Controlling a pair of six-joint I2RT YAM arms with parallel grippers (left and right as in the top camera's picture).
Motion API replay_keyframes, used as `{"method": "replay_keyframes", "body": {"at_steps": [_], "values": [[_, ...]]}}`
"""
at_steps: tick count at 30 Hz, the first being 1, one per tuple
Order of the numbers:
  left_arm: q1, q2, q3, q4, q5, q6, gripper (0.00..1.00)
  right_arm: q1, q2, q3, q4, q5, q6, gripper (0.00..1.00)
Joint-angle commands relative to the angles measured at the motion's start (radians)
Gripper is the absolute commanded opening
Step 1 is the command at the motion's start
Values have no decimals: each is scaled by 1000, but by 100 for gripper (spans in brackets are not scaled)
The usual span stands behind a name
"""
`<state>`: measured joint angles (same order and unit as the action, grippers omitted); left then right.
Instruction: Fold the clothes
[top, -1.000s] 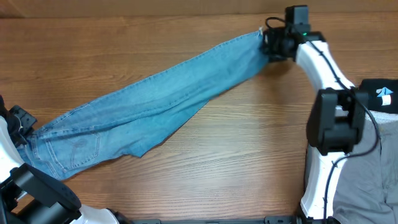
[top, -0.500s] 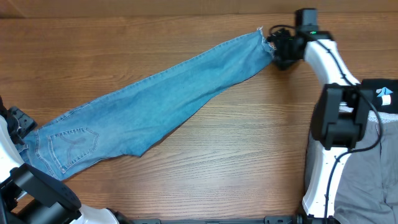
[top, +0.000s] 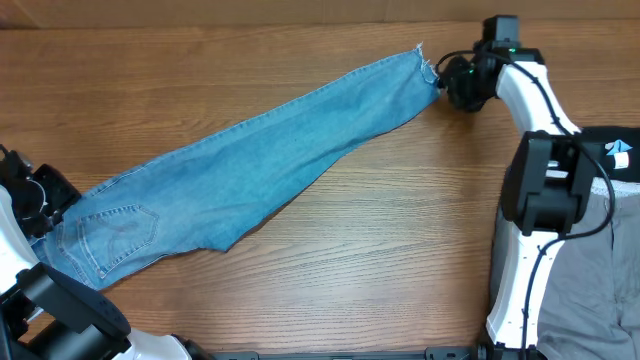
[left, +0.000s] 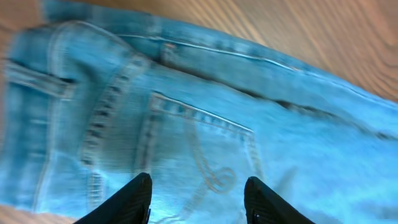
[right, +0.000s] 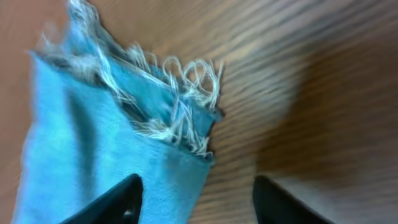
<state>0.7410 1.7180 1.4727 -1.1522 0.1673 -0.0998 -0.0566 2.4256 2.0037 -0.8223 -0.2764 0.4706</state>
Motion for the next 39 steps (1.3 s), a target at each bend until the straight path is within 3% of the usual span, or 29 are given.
{"method": "replay_keyframes", "body": {"at_steps": [1, 2, 6, 7, 17, 22, 24, 25, 26, 35, 39], "values": [[-2, 0, 22, -23, 100, 56, 52, 26, 40, 11, 6, -5, -34, 61], [-2, 0, 22, -26, 100, 56, 51, 33, 46, 11, 12, -5, -34, 54], [-2, 0, 22, -33, 99, 56, 51, 51, 42, 27, 42, -19, -34, 7], [-2, 0, 22, -33, 98, 56, 51, 51, 38, 38, 39, -37, -34, 4], [-2, 0, 22, -26, 92, 56, 52, 28, -10, 257, 73, -78, -109, 4], [-2, 0, 22, -26, 92, 60, 52, 14, -8, 240, 57, 72, -109, 4], [-2, 0, 22, -27, 92, 60, 52, 10, -3, 225, 42, 146, -109, 23], [-2, 0, 22, -29, 92, 60, 52, 3, 5, 222, 21, 176, -109, 67], [-2, 0, 22, -32, 92, 60, 52, -5, 14, 222, 4, 173, -109, 72], [-2, 0, 22, -108, 24, 78, 53, -11, 70, 219, -8, 81, -218, 76], [-2, 0, 22, -130, 44, 79, 53, -11, 140, 219, 19, 76, -217, 86]]}}
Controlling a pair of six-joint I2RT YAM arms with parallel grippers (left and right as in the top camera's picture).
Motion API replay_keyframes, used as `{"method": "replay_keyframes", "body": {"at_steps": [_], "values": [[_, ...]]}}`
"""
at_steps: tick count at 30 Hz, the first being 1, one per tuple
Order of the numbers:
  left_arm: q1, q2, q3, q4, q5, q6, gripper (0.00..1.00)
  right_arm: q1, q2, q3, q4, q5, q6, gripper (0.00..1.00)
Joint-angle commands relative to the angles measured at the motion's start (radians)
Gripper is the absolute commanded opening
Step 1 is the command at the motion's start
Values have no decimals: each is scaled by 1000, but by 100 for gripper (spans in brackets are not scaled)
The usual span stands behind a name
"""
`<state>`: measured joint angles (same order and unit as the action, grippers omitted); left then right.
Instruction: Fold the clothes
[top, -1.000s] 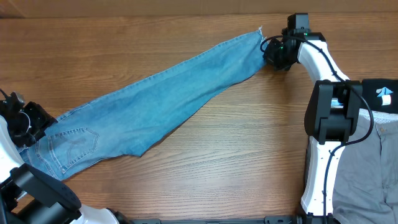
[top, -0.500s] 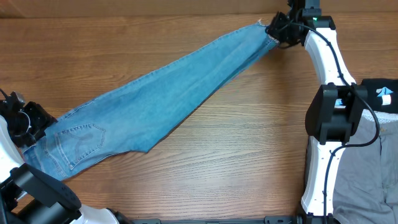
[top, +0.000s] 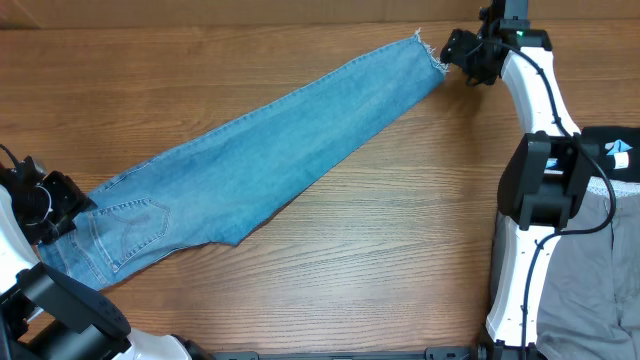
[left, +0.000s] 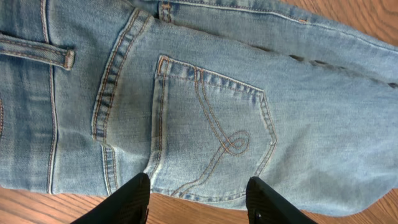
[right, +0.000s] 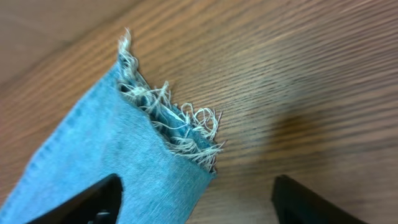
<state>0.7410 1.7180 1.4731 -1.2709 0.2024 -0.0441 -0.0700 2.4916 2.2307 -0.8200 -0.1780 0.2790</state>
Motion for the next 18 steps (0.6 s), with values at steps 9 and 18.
{"method": "replay_keyframes", "body": {"at_steps": [9, 18], "values": [[-2, 0, 21, -10, 35, 23, 54, 26, 128, -8, 108, -260, -101, 79], [-2, 0, 21, -11, 35, 23, 53, 24, 111, 14, -68, -179, -82, 4]]}}
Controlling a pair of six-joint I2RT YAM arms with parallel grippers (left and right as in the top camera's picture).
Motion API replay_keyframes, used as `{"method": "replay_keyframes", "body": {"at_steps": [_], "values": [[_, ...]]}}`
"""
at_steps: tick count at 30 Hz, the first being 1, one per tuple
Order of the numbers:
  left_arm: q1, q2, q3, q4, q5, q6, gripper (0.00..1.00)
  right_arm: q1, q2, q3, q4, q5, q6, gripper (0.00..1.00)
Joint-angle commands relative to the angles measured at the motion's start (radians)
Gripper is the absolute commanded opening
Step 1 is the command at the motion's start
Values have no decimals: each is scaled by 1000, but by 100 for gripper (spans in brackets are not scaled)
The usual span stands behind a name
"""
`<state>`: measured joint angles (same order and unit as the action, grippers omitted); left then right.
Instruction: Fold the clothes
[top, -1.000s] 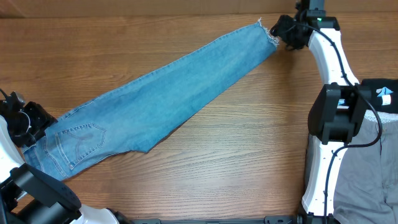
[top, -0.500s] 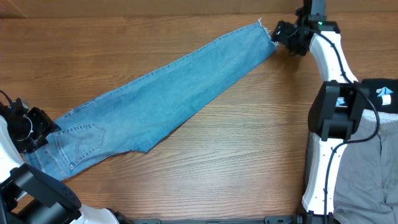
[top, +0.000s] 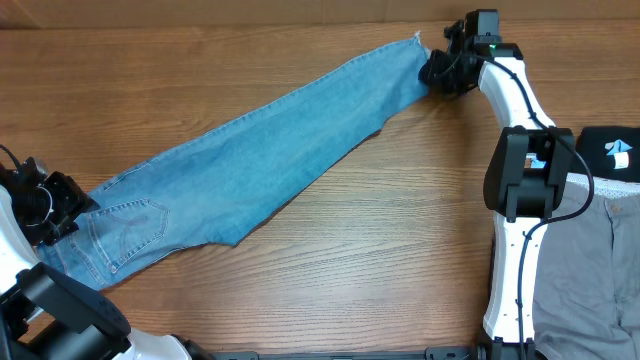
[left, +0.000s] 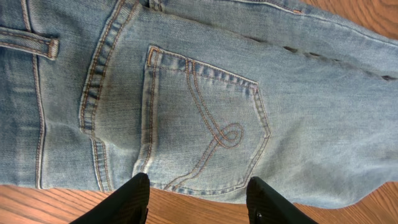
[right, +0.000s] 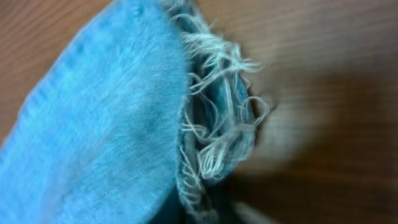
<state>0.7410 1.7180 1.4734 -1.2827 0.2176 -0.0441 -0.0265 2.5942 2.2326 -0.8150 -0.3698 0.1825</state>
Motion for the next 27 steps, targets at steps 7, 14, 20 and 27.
{"method": "replay_keyframes", "body": {"at_steps": [7, 14, 20, 27], "values": [[-2, 0, 21, 6, 20, 23, 53, -117, -139, 26, -460, 210, 189, 4], [-2, 0, 31, 3, 21, 40, 52, -158, -293, 26, -801, 386, 241, 43], [-2, 1, 47, 17, -42, 39, 59, -166, -409, 26, -713, 340, 156, 65], [-2, 42, 27, 213, -190, -6, 71, -159, -426, 18, -686, 0, -58, 68]]}}
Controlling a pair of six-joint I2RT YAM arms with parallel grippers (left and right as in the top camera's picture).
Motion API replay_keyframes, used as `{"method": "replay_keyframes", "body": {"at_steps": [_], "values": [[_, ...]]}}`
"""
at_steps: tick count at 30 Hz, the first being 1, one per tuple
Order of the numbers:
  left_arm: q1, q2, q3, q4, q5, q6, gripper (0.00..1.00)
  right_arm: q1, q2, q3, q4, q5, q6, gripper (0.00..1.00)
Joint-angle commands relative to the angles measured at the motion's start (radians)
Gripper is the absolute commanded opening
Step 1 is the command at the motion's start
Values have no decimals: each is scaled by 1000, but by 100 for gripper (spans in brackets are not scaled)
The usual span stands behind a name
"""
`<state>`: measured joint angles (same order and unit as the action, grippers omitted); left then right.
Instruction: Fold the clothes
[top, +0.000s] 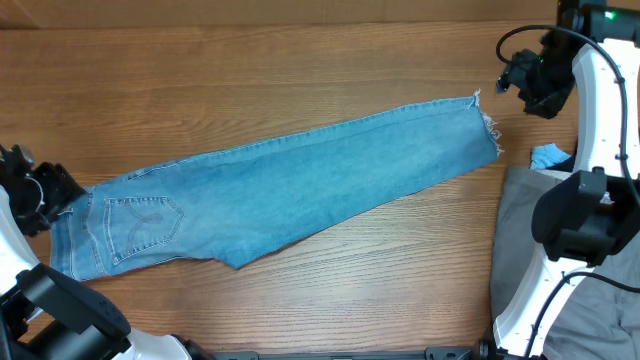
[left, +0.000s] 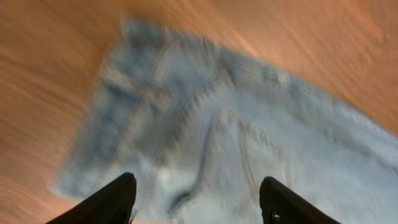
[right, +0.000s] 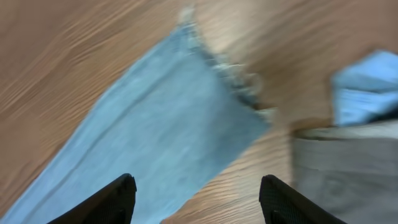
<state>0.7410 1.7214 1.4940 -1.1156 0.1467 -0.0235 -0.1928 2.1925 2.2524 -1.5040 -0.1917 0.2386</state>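
Note:
A pair of blue jeans (top: 290, 185), folded lengthwise, lies across the wooden table, waist at the left (top: 85, 235) and frayed hem at the right (top: 487, 125). My left gripper (left: 196, 199) hovers open above the waist and back pocket (left: 205, 155); that view is blurred. My right gripper (right: 196, 199) is open, raised above and to the right of the frayed hem (right: 230, 71), holding nothing. From overhead the left gripper (top: 40, 195) sits just left of the waistband, the right gripper (top: 535, 85) up right of the hem.
A grey garment (top: 600, 280) lies at the table's right edge, with a small light-blue cloth (top: 550, 155) beside it. The right arm's base (top: 570, 225) stands over that pile. Bare wood (top: 400, 290) stretches in front of the jeans.
The jeans' hem end has gone from the far edge to lower and further right, so the jeans lie flatter. The right gripper, then shut on the hem, is open and clear. The left gripper has pulled back.
The jeans lay diagonally, hem at the far right, both grippers open beside their ends. The right gripper then stood open by the hem, then closed on it. Now the hem lies lower and rightward, released, and both grippers are open above the jeans.

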Motion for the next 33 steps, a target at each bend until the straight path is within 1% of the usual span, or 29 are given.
{"method": "replay_keyframes", "body": {"at_steps": [1, 3, 4, 5, 7, 10, 11, 12, 13, 15, 17, 18, 20, 22, 24, 26, 28, 30, 33], "values": [[-1, 46, 6, 57, -133, -34, 72, 8, -25, -2, 2, -182, -115, 68], [1, 81, 6, 83, -147, -33, 71, 8, -25, -2, -2, -185, -115, 68], [1, 121, 6, 89, -156, -33, 66, 8, -25, -2, -7, -185, -116, 68], [3, 172, 6, 96, -165, -33, 66, 8, -25, -2, -11, -185, -116, 68], [5, 225, 6, 101, -148, -35, 66, 8, -25, -2, -11, -185, -116, 68], [5, 304, 6, 107, -131, -33, 61, 8, -25, -2, 5, -183, -116, 68], [5, 320, 6, 107, -130, -32, 57, 8, -25, -7, 18, -183, -116, 68], [5, 332, 6, 107, -127, -32, 50, 8, -25, -10, 28, -183, -115, 68], [6, 336, 6, 108, -120, -33, 38, 9, -23, -21, 59, -179, -108, 67], [7, 333, 8, 109, -126, -34, 26, 9, -23, -51, 118, -175, -103, 66], [11, 332, 8, 109, -128, -38, 18, 10, -23, -97, 178, -138, -68, 65], [16, 332, 8, 103, -128, -52, 15, 12, -22, -145, 230, -82, -18, 63], [19, 332, 8, 103, -127, -52, 15, 13, -22, -212, 307, -24, 11, 63], [19, 332, 8, 101, -116, -51, 16, 13, -22, -302, 427, 3, 23, 63], [19, 332, 8, 95, -97, -51, 18, 13, -22, -414, 605, 35, 9, 63], [19, 332, 8, 87, -97, -51, 22, 13, -22, -474, 705, 40, -3, 63], [19, 332, 8, 80, -97, -51, 25, 13, -22, -512, 776, 43, -13, 63], [19, 332, 8, 76, -97, -50, 26, 13, -21, -533, 814, 46, -30, 63], [18, 332, 8, 77, -97, -46, 27, 14, -8, -545, 831, 49, -43, 64]]}}
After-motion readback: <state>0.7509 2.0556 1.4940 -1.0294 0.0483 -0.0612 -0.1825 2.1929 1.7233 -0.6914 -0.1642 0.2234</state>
